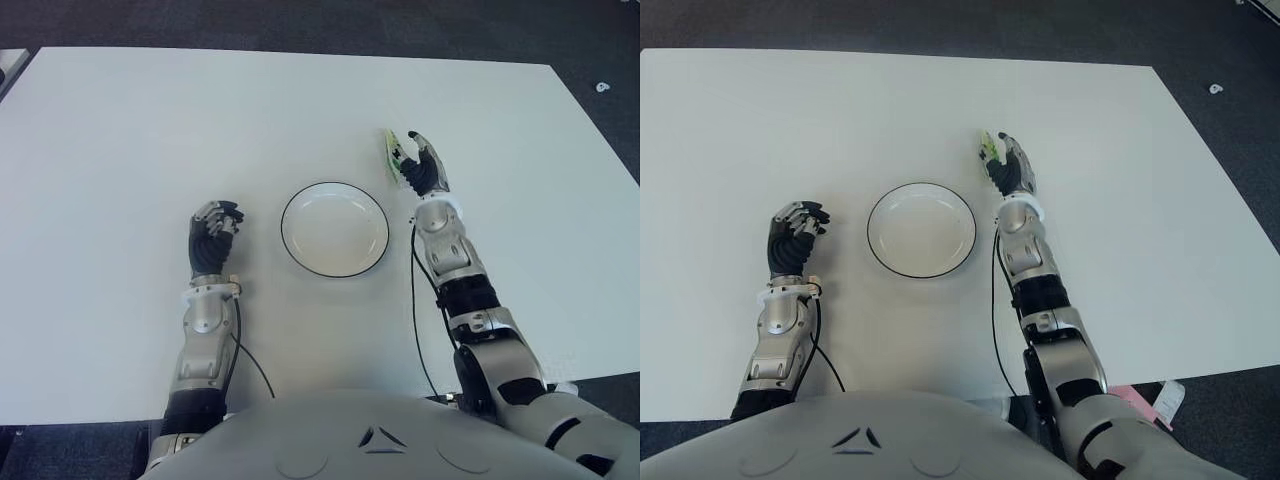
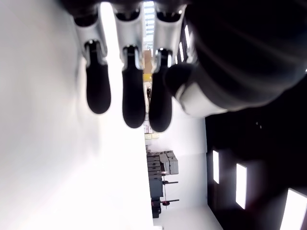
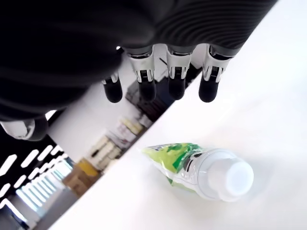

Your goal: Put the toothpaste on the table into the plate.

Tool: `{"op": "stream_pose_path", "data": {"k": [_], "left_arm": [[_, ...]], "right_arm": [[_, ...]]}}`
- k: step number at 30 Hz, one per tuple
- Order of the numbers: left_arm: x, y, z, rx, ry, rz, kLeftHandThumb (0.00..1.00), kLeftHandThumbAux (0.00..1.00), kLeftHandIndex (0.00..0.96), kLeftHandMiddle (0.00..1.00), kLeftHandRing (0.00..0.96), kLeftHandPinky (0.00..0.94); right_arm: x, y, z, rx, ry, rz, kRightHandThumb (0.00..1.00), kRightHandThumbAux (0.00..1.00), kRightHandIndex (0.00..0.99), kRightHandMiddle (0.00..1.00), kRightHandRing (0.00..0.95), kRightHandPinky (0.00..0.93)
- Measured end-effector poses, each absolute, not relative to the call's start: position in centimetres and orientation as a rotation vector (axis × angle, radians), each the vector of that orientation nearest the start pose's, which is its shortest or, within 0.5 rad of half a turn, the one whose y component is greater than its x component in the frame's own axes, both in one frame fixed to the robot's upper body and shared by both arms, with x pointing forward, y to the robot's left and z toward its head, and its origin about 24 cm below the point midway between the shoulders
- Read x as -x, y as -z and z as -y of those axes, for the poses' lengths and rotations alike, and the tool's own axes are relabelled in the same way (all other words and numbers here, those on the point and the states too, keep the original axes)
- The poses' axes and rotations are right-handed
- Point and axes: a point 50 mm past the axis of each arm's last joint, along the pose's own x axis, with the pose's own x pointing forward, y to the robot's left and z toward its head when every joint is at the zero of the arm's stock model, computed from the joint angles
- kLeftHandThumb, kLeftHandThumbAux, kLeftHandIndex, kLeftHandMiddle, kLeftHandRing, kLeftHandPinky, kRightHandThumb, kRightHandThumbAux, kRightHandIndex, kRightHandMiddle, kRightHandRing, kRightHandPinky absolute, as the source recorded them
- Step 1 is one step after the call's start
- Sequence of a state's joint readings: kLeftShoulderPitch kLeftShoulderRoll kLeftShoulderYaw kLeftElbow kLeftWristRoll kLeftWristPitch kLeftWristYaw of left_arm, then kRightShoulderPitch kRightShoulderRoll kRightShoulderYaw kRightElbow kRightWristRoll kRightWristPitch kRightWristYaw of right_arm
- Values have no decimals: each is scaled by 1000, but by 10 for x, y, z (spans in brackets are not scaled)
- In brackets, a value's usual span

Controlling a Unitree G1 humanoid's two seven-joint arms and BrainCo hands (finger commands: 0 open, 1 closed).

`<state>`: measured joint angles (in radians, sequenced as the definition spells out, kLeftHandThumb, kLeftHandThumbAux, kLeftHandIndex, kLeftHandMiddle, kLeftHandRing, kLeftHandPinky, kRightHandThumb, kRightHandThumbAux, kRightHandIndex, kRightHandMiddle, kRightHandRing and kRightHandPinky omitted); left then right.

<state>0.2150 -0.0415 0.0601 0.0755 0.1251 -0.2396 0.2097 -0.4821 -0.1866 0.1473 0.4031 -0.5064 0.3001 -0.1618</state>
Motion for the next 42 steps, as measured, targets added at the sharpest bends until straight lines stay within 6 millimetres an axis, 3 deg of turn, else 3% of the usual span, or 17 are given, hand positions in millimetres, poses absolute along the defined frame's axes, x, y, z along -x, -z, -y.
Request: {"op": "stream_pose_path", "data": {"k": [8, 15, 23, 42], "left_arm": [[-201, -1, -174, -86, -303, -29, 707, 721, 430, 509, 504, 507], [-201, -3, -174, -82, -302, -9, 708, 722, 429, 505, 502, 512], [-201, 0, -173, -81, -300, -18, 709, 723, 429, 504, 503, 515], [-201, 2, -172, -91, -310, -26, 710, 721, 432, 518, 510, 524]], "right_arm": [[-375, -81, 150, 921, 77, -223, 414, 107, 0, 0, 0, 0], [-391, -82, 142, 1009, 25, -274, 389, 106, 0, 0, 0, 0], [-394, -68, 141, 1144, -81, -396, 367, 155, 0, 0, 0, 0], [-395, -71, 134, 1346, -100, -461, 350, 275, 0, 0, 0, 0]]}}
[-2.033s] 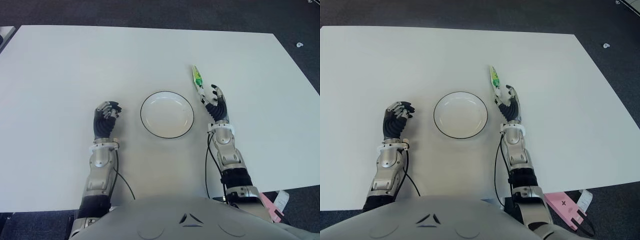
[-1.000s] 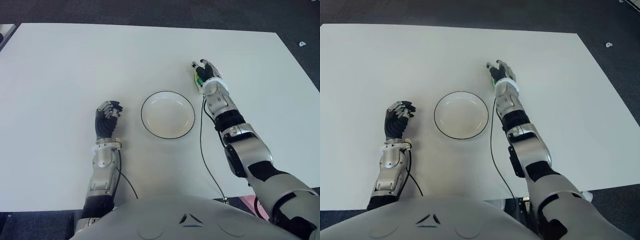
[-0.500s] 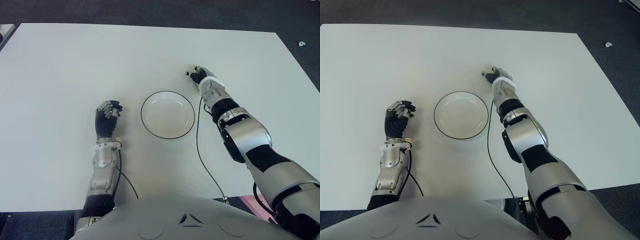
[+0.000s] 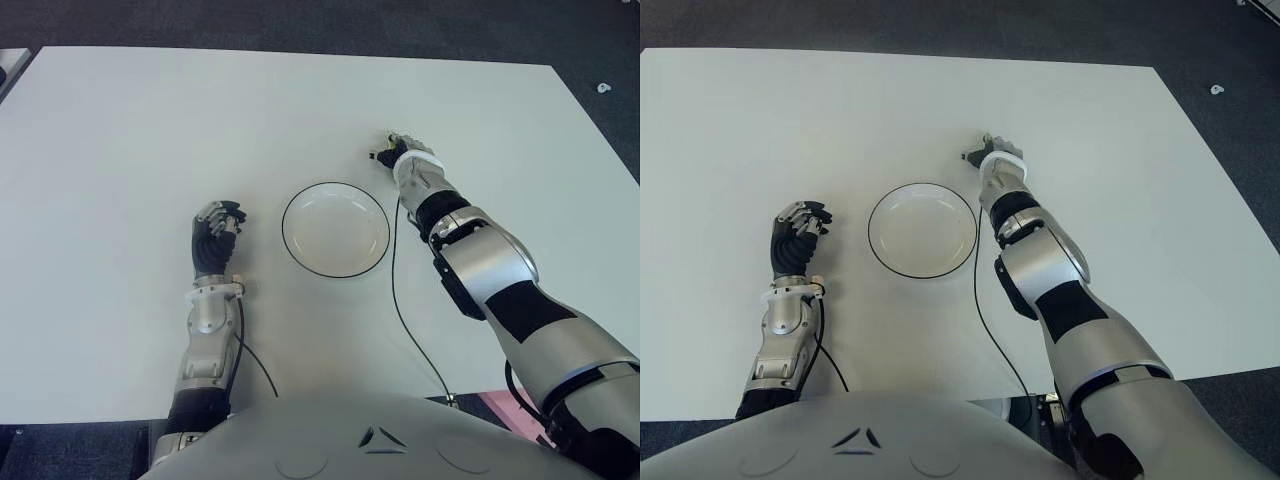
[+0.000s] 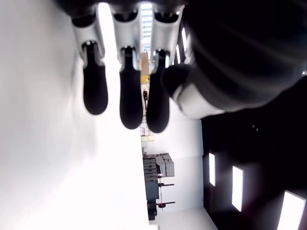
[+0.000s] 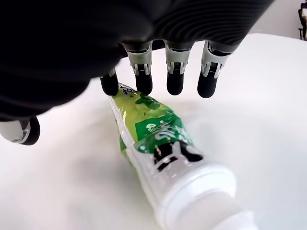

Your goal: Put the toothpaste on the table into the plate.

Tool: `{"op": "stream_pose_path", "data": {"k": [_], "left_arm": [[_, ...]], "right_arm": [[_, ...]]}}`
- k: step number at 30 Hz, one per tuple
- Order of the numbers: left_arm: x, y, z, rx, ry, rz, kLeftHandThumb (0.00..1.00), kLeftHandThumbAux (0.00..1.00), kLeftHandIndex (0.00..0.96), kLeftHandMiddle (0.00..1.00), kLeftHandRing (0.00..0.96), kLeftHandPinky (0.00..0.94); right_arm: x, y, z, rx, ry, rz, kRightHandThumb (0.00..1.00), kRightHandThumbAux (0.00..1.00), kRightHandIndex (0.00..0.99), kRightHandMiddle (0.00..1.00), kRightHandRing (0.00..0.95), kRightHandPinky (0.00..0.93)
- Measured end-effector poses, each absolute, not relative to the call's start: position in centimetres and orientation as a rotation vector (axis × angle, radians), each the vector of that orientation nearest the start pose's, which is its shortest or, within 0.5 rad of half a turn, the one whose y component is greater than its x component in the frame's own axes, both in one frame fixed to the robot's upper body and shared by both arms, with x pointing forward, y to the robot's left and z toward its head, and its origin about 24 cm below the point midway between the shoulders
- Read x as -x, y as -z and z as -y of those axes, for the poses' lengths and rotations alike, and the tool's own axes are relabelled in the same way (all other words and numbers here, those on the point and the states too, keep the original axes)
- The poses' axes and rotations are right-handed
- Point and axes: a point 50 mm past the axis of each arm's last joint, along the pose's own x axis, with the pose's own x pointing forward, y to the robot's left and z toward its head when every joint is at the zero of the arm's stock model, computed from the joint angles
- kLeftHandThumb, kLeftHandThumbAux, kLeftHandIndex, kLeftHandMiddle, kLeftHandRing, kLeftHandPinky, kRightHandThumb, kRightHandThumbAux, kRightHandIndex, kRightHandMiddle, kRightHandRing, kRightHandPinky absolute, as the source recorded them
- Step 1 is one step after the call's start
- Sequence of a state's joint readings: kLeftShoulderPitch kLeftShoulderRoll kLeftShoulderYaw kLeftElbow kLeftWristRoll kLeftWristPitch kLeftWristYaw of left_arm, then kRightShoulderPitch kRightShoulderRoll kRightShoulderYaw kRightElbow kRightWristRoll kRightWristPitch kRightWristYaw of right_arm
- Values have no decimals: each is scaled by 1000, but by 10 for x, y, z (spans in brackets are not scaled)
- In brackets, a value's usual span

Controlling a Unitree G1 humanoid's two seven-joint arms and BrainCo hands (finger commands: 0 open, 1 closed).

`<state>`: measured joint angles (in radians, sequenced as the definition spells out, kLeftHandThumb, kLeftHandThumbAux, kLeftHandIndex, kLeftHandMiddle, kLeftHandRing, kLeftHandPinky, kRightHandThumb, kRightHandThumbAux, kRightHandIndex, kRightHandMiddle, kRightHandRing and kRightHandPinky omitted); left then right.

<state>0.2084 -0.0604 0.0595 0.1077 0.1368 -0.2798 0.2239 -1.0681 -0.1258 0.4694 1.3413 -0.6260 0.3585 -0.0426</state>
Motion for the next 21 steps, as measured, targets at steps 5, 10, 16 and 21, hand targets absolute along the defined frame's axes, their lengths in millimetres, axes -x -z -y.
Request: {"op": "stream_pose_path", "data": {"k": [5, 10, 16, 21], "left_arm": [[-201, 2, -172, -90, -310, -18, 712, 720, 433, 519, 510, 526], [-201, 2, -172, -90, -311, -19, 712, 719, 433, 516, 502, 508], [-200, 2, -174, -89, -315, -15, 711, 719, 433, 516, 507, 518], [-200, 2, -175, -91, -318, -9, 711, 719, 433, 519, 511, 521]], "right_arm": [[-394, -72, 135, 1426, -85, -501, 367, 271, 0, 0, 0, 0], [-392, -71, 136, 1431, -46, -539, 416, 276, 0, 0, 0, 0], [-389, -67, 143, 1395, 30, -562, 486, 264, 0, 0, 0, 0], [-386, -64, 150, 1370, 81, -569, 517, 257, 0, 0, 0, 0]]}}
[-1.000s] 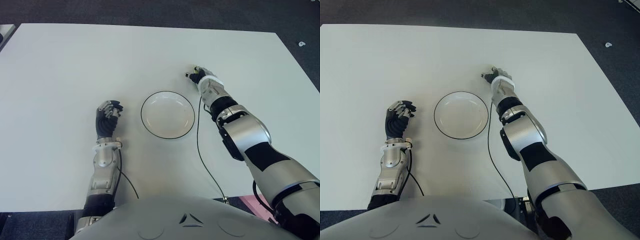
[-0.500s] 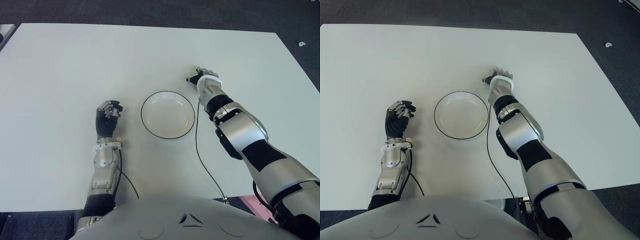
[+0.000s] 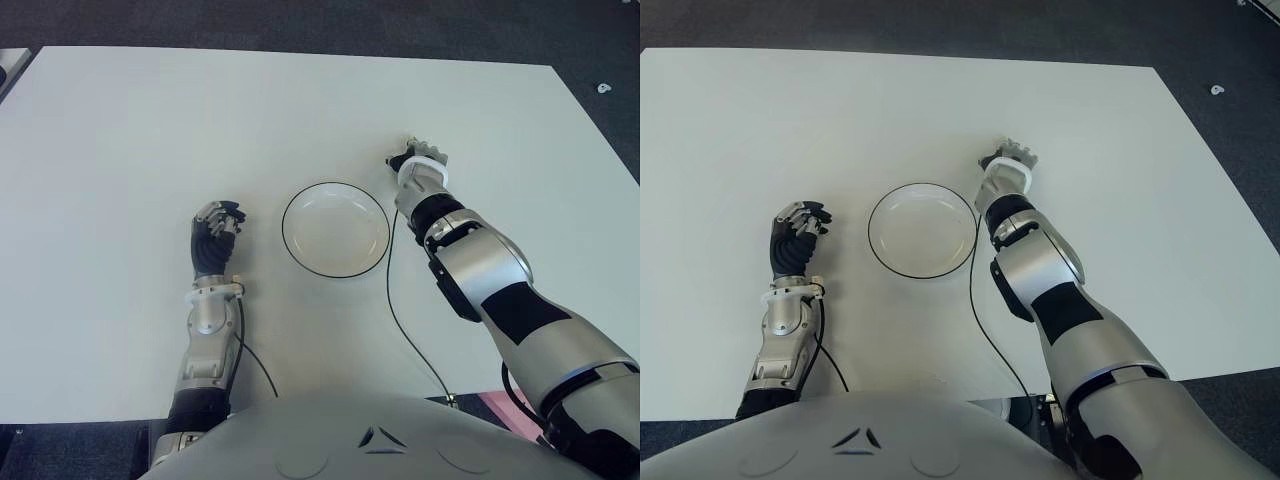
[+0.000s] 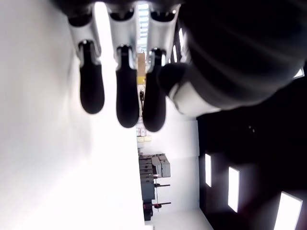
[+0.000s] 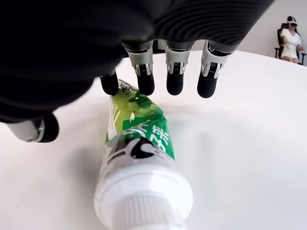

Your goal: Put the toothpaste on the table into the plate.

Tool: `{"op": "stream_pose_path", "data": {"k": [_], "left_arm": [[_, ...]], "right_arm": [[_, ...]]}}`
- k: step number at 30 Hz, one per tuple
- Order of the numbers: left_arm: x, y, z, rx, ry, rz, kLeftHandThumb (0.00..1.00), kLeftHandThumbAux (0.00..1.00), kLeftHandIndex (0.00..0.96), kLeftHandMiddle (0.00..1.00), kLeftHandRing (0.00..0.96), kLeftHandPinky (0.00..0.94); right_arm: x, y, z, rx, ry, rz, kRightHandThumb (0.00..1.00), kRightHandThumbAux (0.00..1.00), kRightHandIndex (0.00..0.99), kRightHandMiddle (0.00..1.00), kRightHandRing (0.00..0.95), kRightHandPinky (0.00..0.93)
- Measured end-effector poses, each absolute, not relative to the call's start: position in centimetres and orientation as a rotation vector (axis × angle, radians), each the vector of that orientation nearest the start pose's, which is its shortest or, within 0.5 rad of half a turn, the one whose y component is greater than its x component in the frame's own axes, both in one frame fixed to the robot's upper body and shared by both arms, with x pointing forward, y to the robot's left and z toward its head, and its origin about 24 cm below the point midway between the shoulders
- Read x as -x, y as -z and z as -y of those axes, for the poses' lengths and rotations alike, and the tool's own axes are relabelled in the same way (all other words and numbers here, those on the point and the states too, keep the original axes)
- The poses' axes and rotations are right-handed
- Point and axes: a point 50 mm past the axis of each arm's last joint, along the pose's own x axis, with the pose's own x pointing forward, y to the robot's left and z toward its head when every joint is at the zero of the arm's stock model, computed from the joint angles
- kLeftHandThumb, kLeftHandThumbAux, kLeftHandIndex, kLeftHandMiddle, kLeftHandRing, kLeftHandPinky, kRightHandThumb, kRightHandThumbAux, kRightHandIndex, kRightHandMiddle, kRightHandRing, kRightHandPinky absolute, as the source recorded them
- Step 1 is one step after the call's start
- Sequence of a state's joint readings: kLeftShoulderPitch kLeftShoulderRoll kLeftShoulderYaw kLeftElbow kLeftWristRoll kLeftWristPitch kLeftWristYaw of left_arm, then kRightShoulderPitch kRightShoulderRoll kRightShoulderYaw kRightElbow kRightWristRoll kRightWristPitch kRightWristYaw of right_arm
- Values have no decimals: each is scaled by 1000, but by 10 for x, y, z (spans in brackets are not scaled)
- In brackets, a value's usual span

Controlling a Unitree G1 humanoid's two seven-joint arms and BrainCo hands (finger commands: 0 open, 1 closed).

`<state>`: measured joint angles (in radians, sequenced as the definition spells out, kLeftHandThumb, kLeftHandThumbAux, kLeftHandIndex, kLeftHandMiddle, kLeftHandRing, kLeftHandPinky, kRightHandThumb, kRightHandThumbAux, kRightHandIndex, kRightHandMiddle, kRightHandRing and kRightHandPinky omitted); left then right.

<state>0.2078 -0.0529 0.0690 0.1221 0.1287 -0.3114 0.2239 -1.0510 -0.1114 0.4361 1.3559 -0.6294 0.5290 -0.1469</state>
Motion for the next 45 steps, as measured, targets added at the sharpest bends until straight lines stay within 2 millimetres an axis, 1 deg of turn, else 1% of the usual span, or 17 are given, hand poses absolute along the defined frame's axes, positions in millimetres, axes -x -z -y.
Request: {"op": "stream_pose_path", "data": {"k": [12, 19, 29, 38, 45], "left_arm": [[-200, 2, -178, -91, -320, 5, 712, 718, 433, 522, 512, 525], [-202, 2, -180, -91, -318, 12, 712, 719, 432, 518, 500, 495], [-202, 2, -181, -85, -320, 15, 712, 719, 433, 518, 503, 511], [-201, 2, -181, -86, -319, 17, 711, 719, 432, 517, 500, 501], [-201, 2, -181, -87, -319, 19, 711, 719, 433, 515, 497, 504]], "right_arm": [[-382, -60, 167, 1336, 171, -591, 554, 256, 0, 0, 0, 0], [-380, -57, 175, 1306, 222, -606, 559, 257, 0, 0, 0, 0], [-376, -53, 183, 1268, 277, -633, 562, 251, 0, 0, 0, 0], [-371, -48, 190, 1259, 322, -634, 561, 268, 0, 0, 0, 0], [-369, -46, 193, 1182, 379, -624, 559, 266, 0, 0, 0, 0]]}}
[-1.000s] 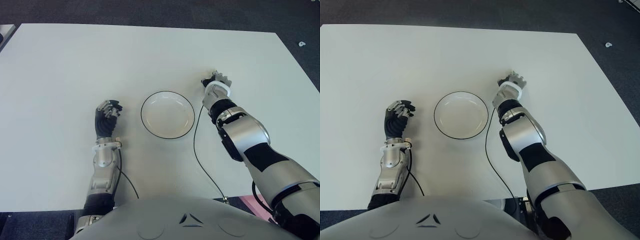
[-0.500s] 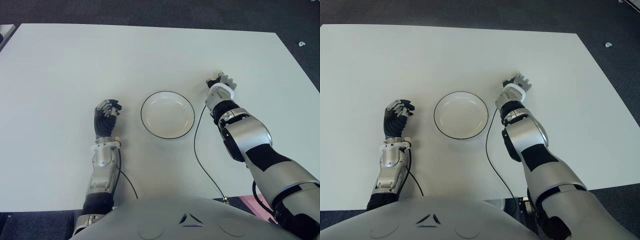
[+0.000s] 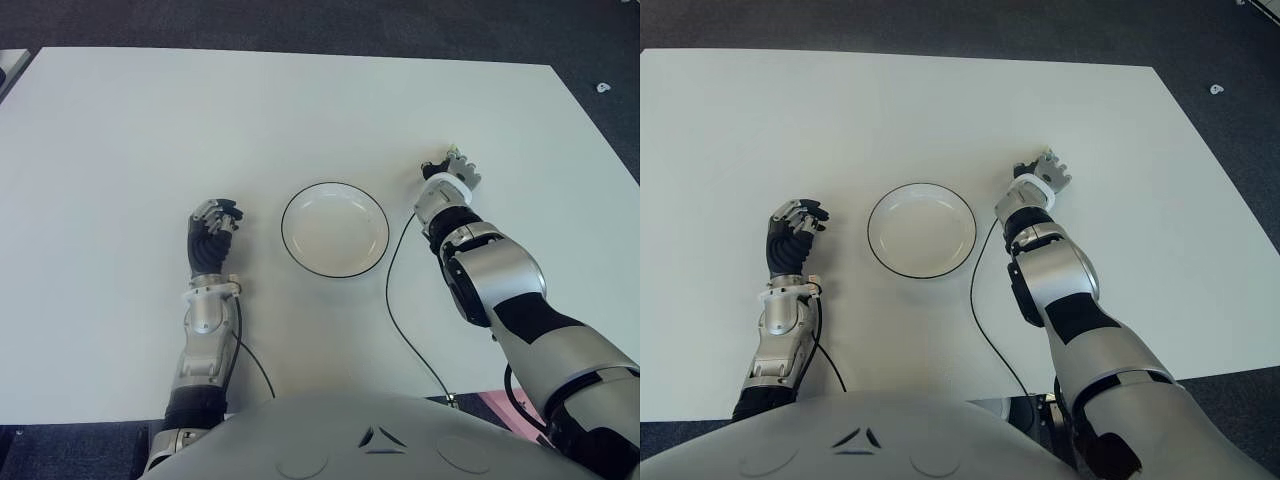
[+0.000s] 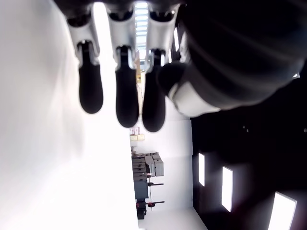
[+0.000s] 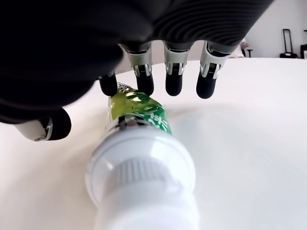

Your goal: Put the toothpaste on the table into the plate.

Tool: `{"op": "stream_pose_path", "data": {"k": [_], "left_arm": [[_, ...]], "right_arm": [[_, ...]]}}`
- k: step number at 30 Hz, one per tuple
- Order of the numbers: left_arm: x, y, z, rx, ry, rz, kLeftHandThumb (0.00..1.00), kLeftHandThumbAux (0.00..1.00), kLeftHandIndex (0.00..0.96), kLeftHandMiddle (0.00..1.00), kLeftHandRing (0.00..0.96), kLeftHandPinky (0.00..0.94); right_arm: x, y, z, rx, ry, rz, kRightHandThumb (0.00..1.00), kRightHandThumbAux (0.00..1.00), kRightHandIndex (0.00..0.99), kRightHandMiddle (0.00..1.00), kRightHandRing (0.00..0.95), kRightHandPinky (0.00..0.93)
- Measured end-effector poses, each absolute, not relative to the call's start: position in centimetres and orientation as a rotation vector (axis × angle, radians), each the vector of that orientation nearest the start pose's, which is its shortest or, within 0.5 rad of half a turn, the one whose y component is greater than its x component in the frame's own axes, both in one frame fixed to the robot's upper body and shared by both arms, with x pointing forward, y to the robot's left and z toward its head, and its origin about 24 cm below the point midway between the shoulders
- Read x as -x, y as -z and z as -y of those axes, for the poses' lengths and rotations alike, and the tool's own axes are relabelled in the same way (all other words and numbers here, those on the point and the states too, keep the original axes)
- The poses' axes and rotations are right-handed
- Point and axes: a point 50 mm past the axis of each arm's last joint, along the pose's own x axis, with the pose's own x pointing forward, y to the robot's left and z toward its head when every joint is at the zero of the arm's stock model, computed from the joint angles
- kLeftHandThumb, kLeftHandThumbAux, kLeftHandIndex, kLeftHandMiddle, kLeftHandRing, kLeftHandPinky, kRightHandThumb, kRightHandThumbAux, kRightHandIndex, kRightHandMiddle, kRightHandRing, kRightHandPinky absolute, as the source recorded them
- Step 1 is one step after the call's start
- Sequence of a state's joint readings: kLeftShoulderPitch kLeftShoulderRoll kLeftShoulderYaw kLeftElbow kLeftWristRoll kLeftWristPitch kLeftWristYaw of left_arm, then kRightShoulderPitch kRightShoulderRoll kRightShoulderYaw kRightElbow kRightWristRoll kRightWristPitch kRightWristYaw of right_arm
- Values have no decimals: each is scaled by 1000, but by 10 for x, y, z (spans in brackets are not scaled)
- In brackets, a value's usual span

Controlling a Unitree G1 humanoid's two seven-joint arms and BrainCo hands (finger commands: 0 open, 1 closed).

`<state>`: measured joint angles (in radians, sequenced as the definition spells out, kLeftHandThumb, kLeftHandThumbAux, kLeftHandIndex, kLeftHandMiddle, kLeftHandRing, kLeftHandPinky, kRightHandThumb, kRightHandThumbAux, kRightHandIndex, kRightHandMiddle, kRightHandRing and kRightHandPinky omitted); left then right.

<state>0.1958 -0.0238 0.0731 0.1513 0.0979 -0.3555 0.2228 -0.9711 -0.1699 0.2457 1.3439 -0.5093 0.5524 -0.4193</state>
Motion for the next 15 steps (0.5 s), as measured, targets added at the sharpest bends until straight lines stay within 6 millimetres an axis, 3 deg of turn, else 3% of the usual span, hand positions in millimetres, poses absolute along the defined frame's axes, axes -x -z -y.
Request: {"op": "stream_pose_path", "data": {"k": [15], "left_arm": [[-200, 1, -182, -93, -316, 22, 711, 719, 432, 512, 501, 506]], "right_arm": [[-361, -32, 191, 1119, 471, -362, 625, 198, 0, 0, 0, 0]]}}
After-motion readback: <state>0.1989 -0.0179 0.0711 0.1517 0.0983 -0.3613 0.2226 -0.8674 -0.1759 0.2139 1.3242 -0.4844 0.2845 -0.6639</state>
